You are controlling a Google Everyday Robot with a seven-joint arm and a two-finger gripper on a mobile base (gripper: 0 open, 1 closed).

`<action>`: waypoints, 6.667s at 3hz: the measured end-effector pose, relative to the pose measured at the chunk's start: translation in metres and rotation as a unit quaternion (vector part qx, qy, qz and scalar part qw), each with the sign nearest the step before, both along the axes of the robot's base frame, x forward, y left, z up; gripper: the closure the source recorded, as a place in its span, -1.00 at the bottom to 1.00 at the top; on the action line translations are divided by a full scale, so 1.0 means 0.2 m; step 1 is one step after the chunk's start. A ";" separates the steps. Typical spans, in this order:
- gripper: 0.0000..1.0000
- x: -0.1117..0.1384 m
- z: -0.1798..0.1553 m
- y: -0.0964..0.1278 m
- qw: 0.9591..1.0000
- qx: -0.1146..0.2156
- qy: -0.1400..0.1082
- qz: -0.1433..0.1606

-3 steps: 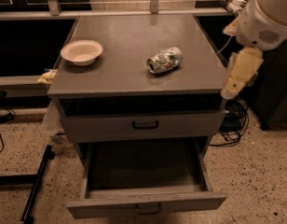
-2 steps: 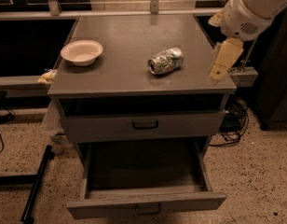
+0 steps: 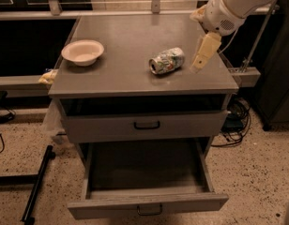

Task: Place 7up can into middle drawer

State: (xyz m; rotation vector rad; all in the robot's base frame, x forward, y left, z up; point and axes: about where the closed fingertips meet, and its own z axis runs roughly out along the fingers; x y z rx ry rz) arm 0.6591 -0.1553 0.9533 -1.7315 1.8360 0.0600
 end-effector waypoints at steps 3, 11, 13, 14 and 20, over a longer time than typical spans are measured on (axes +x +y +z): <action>-1.00 0.28 -0.23 0.15 0.998 0.018 0.030 0.047; 0.78 0.28 -0.45 -0.02 0.991 -0.040 0.121 0.027; 1.00 -0.24 -0.01 -0.23 0.992 -0.040 0.117 -0.023; 1.00 -0.35 0.09 -0.21 0.994 -0.042 0.098 -0.024; 1.00 -0.84 -1.22 -0.05 0.984 0.005 0.170 -0.060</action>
Offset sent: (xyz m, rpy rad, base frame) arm 0.0623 0.0275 -0.0421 0.0438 0.0677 0.0929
